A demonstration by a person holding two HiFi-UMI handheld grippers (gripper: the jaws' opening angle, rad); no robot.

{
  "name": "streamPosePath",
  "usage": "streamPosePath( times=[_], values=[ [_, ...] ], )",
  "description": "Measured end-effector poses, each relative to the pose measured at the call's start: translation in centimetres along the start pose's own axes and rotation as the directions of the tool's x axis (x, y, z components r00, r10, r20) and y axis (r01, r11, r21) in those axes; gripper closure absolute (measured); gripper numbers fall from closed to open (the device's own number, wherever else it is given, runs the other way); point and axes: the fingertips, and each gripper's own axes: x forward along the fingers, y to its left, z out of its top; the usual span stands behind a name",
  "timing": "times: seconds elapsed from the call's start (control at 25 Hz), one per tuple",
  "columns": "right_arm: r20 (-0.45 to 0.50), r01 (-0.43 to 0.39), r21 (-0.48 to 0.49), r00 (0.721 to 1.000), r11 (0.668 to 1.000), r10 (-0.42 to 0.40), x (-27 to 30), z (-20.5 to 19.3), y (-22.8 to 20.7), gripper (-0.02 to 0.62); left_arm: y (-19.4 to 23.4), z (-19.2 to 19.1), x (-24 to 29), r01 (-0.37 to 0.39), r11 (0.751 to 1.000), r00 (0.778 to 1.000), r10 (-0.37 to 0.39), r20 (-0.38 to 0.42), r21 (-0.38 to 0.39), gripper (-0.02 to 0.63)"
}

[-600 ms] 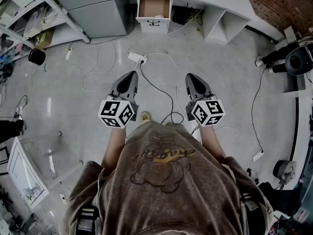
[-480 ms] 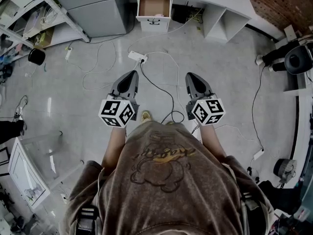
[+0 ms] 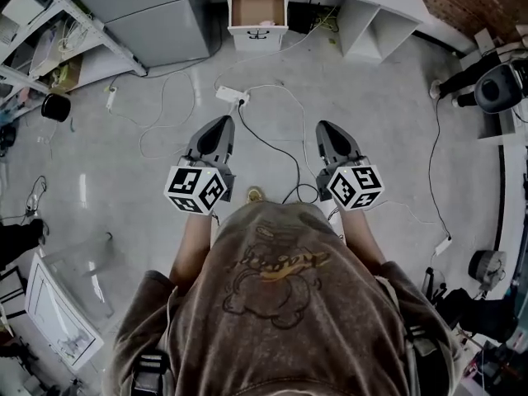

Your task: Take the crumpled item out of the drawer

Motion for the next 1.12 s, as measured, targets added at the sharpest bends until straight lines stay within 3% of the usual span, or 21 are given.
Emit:
streamPosePath(
  times=[0.52, 1.12],
  values=[
    [0.006, 0.043, -0.016, 0.999, 0.999, -0.043, 4.1, 1.2, -0.1, 0.600, 3.5, 1.0, 3.6, 0.058, 0.998, 0.998, -0.059, -0.008, -0.015, 0.598],
    [-0.008, -0.011, -0.021, 1.000, 1.000, 0.011, 14.1, 3.1, -5.3, 0.600, 7.6, 2.5, 13.1, 0.043, 0.999, 0.999, -0.043, -0.012, -0.005, 0.598]
  ],
)
